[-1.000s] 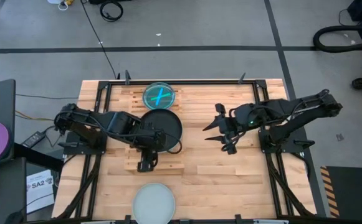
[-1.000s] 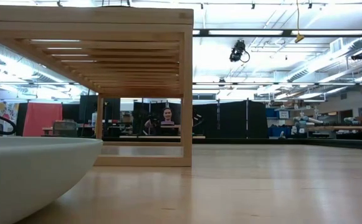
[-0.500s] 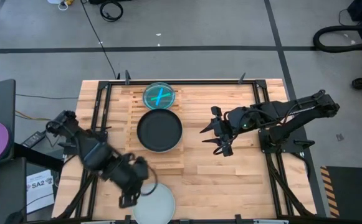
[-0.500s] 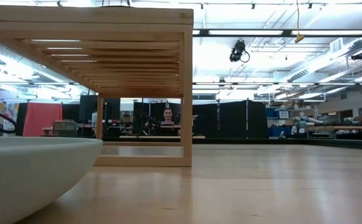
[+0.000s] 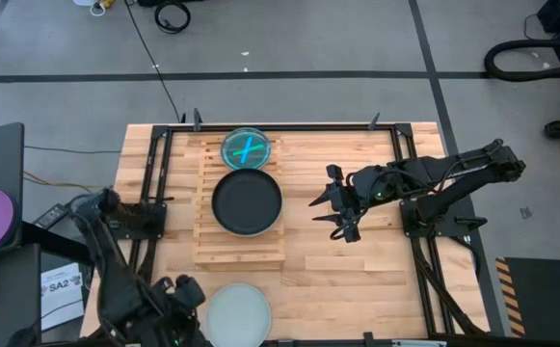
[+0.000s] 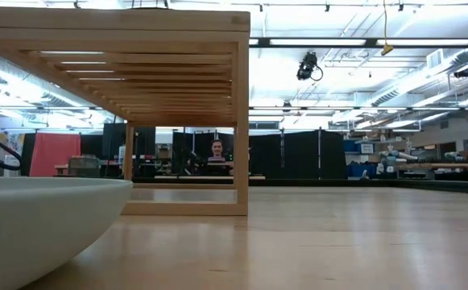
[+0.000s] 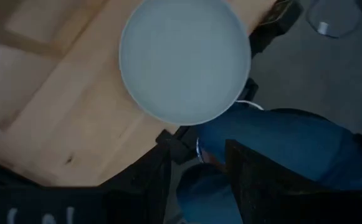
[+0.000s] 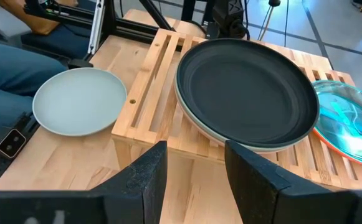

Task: Place and stack plates onto a shelf
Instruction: Stack the gray plate on the black plate

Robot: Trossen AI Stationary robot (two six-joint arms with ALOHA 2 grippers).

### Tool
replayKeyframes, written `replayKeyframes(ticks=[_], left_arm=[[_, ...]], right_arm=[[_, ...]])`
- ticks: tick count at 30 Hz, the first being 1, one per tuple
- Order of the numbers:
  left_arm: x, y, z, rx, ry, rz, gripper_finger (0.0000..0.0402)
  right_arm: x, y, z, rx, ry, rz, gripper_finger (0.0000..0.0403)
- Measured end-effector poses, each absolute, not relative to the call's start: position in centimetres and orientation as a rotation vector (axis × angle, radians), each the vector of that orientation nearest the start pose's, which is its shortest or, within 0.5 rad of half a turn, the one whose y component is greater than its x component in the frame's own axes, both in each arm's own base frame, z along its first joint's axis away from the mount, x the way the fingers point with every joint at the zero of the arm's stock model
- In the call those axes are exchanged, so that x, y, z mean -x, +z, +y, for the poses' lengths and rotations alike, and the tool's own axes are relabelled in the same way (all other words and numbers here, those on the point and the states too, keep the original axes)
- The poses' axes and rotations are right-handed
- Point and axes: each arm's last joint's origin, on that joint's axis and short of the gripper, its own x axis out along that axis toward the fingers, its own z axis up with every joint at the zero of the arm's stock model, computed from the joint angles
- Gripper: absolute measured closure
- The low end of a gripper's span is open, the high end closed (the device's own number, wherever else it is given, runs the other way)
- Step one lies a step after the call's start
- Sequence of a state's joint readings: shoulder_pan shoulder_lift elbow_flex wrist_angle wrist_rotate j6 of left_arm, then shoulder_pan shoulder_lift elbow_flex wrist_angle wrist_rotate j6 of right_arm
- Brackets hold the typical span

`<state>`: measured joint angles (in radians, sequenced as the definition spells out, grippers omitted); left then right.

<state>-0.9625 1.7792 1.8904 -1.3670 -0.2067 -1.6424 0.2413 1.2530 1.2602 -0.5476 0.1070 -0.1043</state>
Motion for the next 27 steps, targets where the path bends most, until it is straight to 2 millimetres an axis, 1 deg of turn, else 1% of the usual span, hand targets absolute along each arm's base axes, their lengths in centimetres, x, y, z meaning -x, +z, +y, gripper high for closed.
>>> replayKeyframes(ticks=[5,9,12,16,18,21,24,27], left_arm=[[-20.6,33.0,-29.7,0.709,0.427,1.238,0.0246],[-21.1,31.0,-30.8,0.681,0.459,1.315,0.0246],[-21.5,29.6,-31.4,0.652,0.486,1.334,0.0246],[-21.7,28.4,-31.7,0.577,0.512,1.356,0.0246],[-21.7,28.1,-31.6,0.518,0.511,1.373,0.0246],[-21.6,28.1,-30.8,0.429,0.531,1.402,0.0246],[-21.2,28.5,-29.9,0.337,0.551,1.433,0.0246],[-20.8,28.6,-29.5,0.329,0.501,1.44,0.0246]], right_arm=[[-25.8,36.6,6.0,0.195,0.159,0.526,0.0237],[-25.8,36.6,6.0,0.195,0.163,0.526,0.0237],[-25.8,36.6,6.0,0.196,0.163,0.526,0.0237],[-25.8,36.6,6.0,0.196,0.163,0.526,0.0237],[-25.8,36.6,6.0,0.197,0.163,0.526,0.0237],[-25.8,36.6,6.0,0.197,0.163,0.526,0.0237],[-25.8,36.6,6.0,0.197,0.164,0.525,0.0237],[-25.8,36.6,6.0,0.197,0.163,0.525,0.0237]])
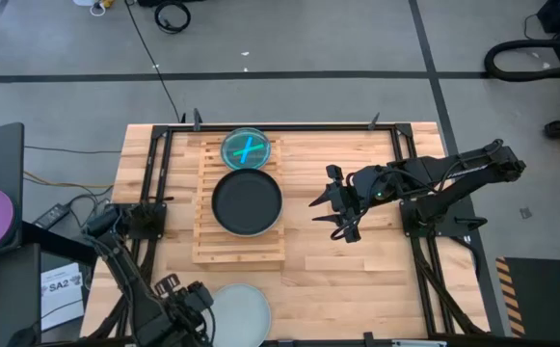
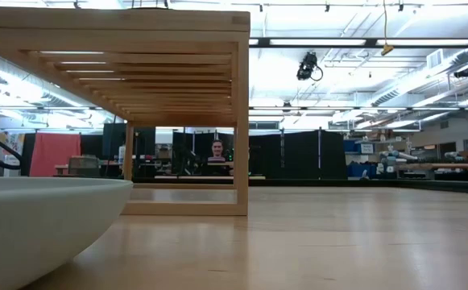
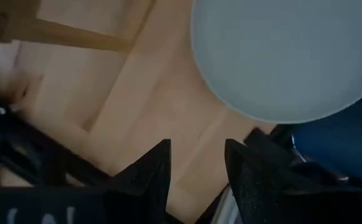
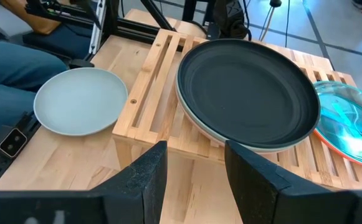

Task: Place and stack plates onto a shelf
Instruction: Stack the gray plate on the black plate

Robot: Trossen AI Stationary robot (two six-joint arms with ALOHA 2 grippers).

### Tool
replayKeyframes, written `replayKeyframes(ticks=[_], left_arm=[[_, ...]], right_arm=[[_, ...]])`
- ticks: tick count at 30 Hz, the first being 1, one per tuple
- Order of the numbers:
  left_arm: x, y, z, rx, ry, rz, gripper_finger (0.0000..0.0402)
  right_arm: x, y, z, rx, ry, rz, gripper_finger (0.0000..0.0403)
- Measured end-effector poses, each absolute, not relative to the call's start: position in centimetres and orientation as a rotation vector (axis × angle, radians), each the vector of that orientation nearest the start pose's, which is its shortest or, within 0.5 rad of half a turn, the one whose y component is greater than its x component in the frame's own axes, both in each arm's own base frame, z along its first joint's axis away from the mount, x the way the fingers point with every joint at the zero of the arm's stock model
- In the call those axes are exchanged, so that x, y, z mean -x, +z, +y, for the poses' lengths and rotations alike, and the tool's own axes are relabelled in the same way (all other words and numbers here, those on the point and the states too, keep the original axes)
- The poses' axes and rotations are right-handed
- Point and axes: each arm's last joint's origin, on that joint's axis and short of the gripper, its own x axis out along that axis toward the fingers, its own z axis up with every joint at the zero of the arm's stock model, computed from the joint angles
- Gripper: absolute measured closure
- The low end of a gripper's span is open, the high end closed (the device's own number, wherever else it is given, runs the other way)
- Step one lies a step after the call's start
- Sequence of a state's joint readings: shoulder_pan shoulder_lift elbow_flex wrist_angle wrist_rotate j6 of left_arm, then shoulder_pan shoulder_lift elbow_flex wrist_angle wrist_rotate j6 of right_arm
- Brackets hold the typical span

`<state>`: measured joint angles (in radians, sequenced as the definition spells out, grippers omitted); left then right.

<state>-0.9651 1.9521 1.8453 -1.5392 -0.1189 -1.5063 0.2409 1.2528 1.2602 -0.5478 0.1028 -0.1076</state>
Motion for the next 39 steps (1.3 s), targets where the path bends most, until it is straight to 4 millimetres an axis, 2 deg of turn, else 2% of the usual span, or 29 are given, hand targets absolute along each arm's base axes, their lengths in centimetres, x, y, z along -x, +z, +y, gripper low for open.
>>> replayKeyframes(ticks=[5,7,10,14,24,32,39], left_arm=[[-19.1,27.9,-27.6,0.34,0.542,1.511,0.0246],[-18.6,27.9,-26.8,0.42,0.547,1.484,0.0246],[-18.2,27.2,-26.2,0.556,0.444,1.414,0.0246],[-17.9,25.2,-25.4,0.709,0.397,1.315,0.0246],[-17.9,19.2,-25.3,0.985,0.372,1.231,0.0246],[-17.5,16.5,-24.4,1.076,0.396,1.166,0.0246],[-17.8,15.8,-24.1,1.082,0.416,1.148,0.0246]], right_arm=[[-25.8,36.6,6.0,0.223,0.171,0.523,0.0237],[-25.8,36.6,6.0,0.223,0.171,0.523,0.0237],[-25.8,36.6,6.0,0.223,0.17,0.523,0.0237],[-25.8,36.6,6.0,0.223,0.171,0.523,0.0237],[-25.8,36.6,6.0,0.223,0.171,0.523,0.0237],[-25.8,36.6,6.0,0.222,0.17,0.523,0.0237],[-25.8,36.6,6.0,0.222,0.17,0.524,0.0237]])
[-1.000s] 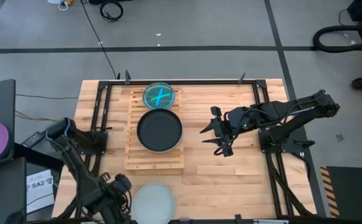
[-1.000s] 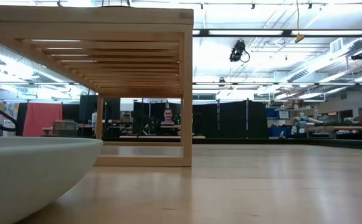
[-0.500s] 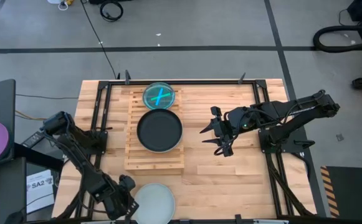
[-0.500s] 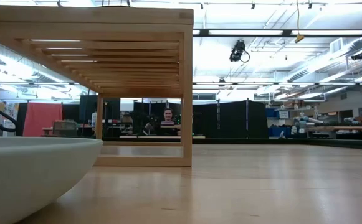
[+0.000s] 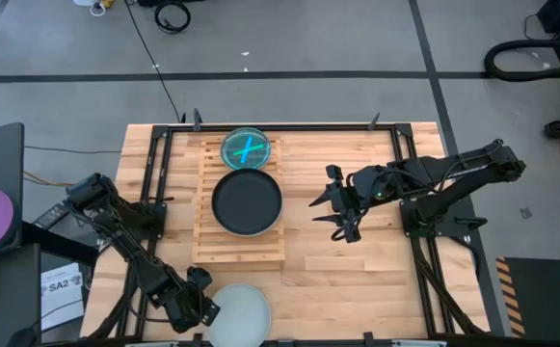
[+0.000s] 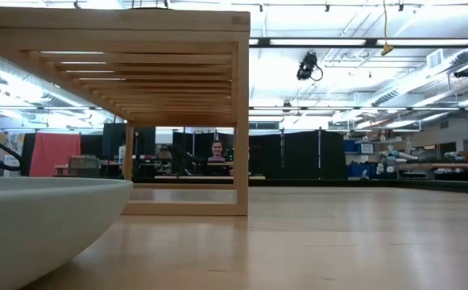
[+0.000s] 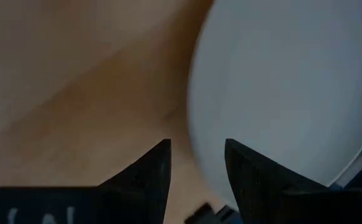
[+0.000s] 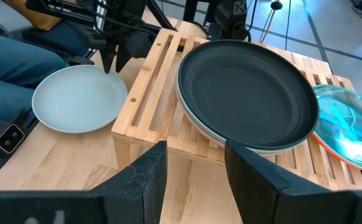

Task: Place and stack plates onto a shelf
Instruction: Stack the gray plate on the black plate

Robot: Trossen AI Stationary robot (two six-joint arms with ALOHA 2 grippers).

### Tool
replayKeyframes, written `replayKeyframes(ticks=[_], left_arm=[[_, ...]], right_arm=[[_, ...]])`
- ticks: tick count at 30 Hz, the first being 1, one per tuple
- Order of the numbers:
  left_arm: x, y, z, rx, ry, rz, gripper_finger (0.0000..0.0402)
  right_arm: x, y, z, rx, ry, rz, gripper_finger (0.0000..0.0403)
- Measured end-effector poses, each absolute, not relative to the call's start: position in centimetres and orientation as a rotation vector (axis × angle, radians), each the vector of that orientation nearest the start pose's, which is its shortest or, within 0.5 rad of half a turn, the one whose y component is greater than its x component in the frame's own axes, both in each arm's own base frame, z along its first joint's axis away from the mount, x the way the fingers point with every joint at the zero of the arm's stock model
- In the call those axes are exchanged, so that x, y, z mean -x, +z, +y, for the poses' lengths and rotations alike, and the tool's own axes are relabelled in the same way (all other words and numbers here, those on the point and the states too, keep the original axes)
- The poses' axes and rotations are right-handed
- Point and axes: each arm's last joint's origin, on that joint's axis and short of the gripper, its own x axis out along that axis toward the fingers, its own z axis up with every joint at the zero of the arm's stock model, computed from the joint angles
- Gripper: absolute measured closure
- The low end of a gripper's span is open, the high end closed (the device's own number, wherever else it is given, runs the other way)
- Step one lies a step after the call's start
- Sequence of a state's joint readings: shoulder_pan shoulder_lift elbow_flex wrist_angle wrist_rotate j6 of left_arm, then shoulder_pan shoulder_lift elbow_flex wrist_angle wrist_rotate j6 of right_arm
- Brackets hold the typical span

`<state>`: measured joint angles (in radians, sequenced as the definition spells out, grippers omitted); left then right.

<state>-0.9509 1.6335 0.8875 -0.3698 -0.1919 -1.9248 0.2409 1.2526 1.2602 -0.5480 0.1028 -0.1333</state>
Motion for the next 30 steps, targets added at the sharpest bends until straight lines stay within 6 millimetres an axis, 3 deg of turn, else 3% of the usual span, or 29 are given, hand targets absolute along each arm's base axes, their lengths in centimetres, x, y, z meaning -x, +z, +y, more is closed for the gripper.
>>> replayKeyframes(ticks=[8,14,30], left_arm=[[-18.5,14.2,-24.0,1.054,0.469,1.145,0.0246],[-18.5,14.1,-24.0,1.05,0.472,1.147,0.0251],[-18.6,14.2,-24.1,1.053,0.459,1.141,0.0373]], right_arm=[[-25.8,36.6,6.0,0.222,0.17,0.524,0.0237],[-25.8,36.7,6.0,0.222,0.17,0.523,0.0237],[-25.8,36.7,6.0,0.222,0.17,0.523,0.0237]])
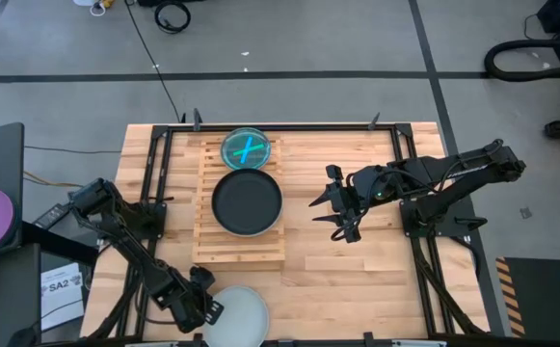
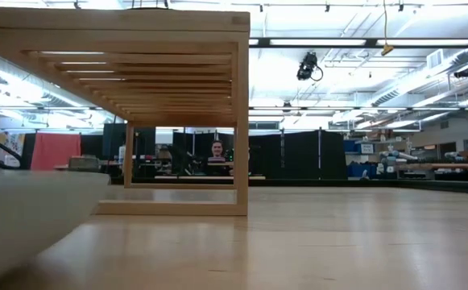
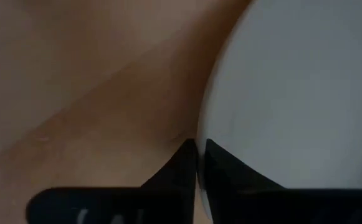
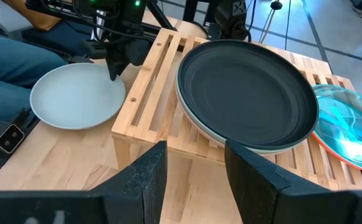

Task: Place and stack plates onto a shelf
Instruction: Stack the gray plate on the black plate

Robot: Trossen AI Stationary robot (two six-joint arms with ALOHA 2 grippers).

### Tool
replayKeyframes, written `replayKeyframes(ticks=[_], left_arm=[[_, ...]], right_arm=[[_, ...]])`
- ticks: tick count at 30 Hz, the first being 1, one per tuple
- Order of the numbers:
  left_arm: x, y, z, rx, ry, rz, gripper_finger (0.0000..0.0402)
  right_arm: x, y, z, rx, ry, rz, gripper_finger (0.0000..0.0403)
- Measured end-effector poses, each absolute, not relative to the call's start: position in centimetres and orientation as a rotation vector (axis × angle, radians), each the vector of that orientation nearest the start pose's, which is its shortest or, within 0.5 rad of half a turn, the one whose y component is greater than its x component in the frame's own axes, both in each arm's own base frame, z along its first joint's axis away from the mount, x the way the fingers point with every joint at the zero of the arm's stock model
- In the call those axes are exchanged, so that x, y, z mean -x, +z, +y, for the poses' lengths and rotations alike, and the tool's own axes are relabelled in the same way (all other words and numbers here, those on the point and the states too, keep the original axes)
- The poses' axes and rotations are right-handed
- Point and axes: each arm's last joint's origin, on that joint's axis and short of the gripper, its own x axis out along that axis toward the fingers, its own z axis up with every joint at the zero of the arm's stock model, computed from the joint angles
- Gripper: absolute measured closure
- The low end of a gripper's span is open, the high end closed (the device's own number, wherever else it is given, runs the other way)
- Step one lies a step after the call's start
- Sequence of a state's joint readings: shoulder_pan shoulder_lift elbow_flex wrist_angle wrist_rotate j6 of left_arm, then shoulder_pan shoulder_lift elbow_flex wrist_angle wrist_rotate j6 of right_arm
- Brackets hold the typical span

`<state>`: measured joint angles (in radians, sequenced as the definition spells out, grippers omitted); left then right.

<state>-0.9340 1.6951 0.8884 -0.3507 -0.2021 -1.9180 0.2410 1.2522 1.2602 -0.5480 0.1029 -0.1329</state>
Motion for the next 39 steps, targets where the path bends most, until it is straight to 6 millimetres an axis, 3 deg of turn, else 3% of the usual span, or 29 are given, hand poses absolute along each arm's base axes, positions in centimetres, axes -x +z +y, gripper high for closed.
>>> replayKeyframes(ticks=[12,19,29,34,39], left_arm=[[-18.6,14.4,-24.5,1.088,0.425,1.2,0.038],[-18.7,15.9,-25.1,1.125,0.353,1.223,0.0385],[-18.5,20.4,-25.7,1.23,0.012,1.205,0.0385],[-18.6,23.3,-25.7,1.298,-0.192,1.104,0.0385],[-18.8,25.5,-24.9,1.369,-0.263,1.011,0.0385]], right_arm=[[-25.8,36.7,6.0,0.222,0.17,0.523,0.0237],[-25.8,36.7,6.0,0.222,0.17,0.523,0.0237],[-25.8,36.7,6.0,0.222,0.17,0.523,0.0236],[-25.8,36.7,6.0,0.222,0.17,0.522,0.0236],[-26.2,36.3,5.9,0.238,0.108,0.537,0.0237]])
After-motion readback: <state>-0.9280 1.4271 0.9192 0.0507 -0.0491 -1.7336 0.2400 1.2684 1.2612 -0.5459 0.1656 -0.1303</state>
